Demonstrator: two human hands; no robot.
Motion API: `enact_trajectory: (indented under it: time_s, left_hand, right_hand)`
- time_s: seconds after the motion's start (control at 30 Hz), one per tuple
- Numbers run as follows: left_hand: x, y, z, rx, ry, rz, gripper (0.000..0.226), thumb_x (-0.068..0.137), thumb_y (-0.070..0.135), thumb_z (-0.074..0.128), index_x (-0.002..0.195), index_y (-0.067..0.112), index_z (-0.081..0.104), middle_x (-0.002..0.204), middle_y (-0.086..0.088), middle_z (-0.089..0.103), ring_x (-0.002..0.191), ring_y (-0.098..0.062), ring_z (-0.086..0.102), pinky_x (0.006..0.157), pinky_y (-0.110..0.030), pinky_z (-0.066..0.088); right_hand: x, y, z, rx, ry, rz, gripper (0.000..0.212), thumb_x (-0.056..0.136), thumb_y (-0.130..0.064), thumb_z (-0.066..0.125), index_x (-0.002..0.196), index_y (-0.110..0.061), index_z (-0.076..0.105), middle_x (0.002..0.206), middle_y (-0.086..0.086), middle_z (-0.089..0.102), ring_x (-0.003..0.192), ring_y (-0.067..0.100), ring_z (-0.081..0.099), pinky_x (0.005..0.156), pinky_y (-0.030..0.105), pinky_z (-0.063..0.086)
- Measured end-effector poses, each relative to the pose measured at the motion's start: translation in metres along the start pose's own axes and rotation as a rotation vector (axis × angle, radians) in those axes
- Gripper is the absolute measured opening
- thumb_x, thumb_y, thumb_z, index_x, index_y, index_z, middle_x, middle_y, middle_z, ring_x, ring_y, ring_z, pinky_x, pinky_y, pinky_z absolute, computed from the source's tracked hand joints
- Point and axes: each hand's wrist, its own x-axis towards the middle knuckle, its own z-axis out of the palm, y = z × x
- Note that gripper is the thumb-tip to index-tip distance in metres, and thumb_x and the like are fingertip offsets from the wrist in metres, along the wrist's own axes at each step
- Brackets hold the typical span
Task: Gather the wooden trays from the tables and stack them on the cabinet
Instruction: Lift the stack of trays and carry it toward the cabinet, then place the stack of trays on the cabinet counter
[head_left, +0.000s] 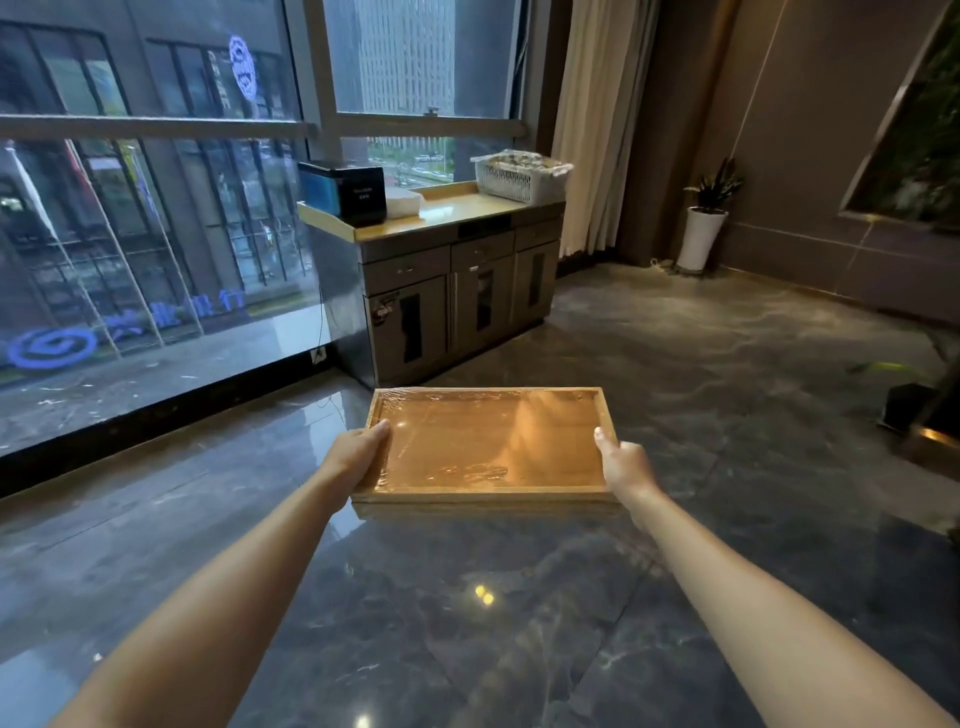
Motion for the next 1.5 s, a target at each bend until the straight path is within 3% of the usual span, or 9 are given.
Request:
enact_trajectory:
  time_s: [0.13,0.27,0.33,0.5,0.63,0.77,1.07,1.2,1.5]
  left_hand:
    - [0.097,0.043,0.049,-0.028,0.056,0.002,0.034,0.094,0.032,0.048,0.066,0.014,0.055,0.068,-0.004,0.054,0.058,-0.015,0.049,0.055,-0.023,0.038]
    - [0.195,0.106,0.085,-0.026,0.122,0.045,0.036,0.094,0.031,0.048,0.064,0.014,0.054,0.068,-0.004,0.054,0.057,-0.014,0.049,0.053,-0.022,0.037]
    - [0.241,0.138,0.097,-0.028,0.14,0.054,0.037,0.094,0.032,0.048,0.062,0.014,0.054,0.068,-0.006,0.055,0.057,-0.017,0.05,0.055,-0.024,0.038]
    - [0.344,0.185,0.123,-0.031,0.191,0.035,0.035,0.094,0.031,0.048,0.066,0.011,0.058,0.07,-0.007,0.057,0.059,-0.018,0.052,0.057,-0.026,0.041]
    - [0.439,0.199,0.146,-0.037,0.186,0.0,0.035,0.095,0.031,0.047,0.094,0.0,0.065,0.091,-0.015,0.061,0.073,-0.024,0.056,0.074,-0.031,0.044]
    - [0.554,0.212,0.166,-0.011,0.162,-0.016,0.044,0.095,0.034,0.046,0.111,-0.003,0.063,0.08,-0.007,0.061,0.071,-0.02,0.057,0.074,-0.031,0.044]
    - [0.803,0.313,0.195,0.026,0.085,0.013,0.046,0.096,0.035,0.042,0.116,-0.002,0.06,0.093,-0.01,0.06,0.088,-0.023,0.057,0.081,-0.032,0.04]
    - [0.888,0.349,0.215,0.023,0.052,-0.002,0.046,0.096,0.035,0.041,0.116,-0.001,0.06,0.099,-0.013,0.062,0.093,-0.026,0.058,0.089,-0.037,0.044]
    - [1.092,0.405,0.278,0.009,0.11,-0.036,0.046,0.096,0.036,0.04,0.114,-0.002,0.061,0.086,-0.006,0.063,0.079,-0.018,0.058,0.083,-0.032,0.042]
  right_hand:
    - [0.124,-0.028,0.008,-0.002,-0.067,-0.033,0.045,0.096,-0.037,0.038,0.066,-0.007,0.054,0.081,0.01,0.055,0.084,0.024,0.05,0.072,0.03,0.034]
    - [0.245,-0.071,0.013,0.012,-0.121,-0.072,0.051,0.096,-0.038,0.035,0.102,0.004,0.063,0.092,0.01,0.058,0.088,0.025,0.052,0.076,0.033,0.038]
    - [0.3,-0.094,0.017,0.03,-0.133,-0.085,0.052,0.097,-0.04,0.033,0.108,0.002,0.061,0.096,0.009,0.058,0.089,0.024,0.053,0.079,0.035,0.04]
    - [0.418,-0.135,0.043,0.052,-0.183,-0.096,0.052,0.097,-0.041,0.032,0.114,0.0,0.059,0.101,0.008,0.057,0.092,0.023,0.052,0.081,0.035,0.041]
    - [0.51,-0.148,0.078,0.017,-0.198,-0.082,0.055,0.097,-0.041,0.032,0.116,0.003,0.058,0.115,0.016,0.061,0.101,0.029,0.056,0.09,0.04,0.045]
    - [0.606,-0.164,0.122,-0.008,-0.226,-0.059,0.055,0.097,-0.041,0.03,0.117,0.002,0.057,0.103,0.01,0.058,0.094,0.024,0.053,0.088,0.039,0.046]
    - [0.831,-0.259,0.187,-0.005,-0.199,-0.028,0.054,0.098,-0.04,0.029,0.122,0.002,0.052,0.099,0.008,0.054,0.092,0.023,0.051,0.091,0.041,0.045]
    - [0.92,-0.288,0.205,-0.002,-0.188,-0.016,0.053,0.098,-0.041,0.029,0.122,0.0,0.052,0.099,0.007,0.053,0.091,0.021,0.05,0.083,0.036,0.044]
    - [1.153,-0.332,0.27,-0.018,-0.269,-0.033,0.053,0.098,-0.041,0.028,0.126,-0.002,0.05,0.103,0.003,0.05,0.093,0.019,0.048,0.082,0.031,0.04]
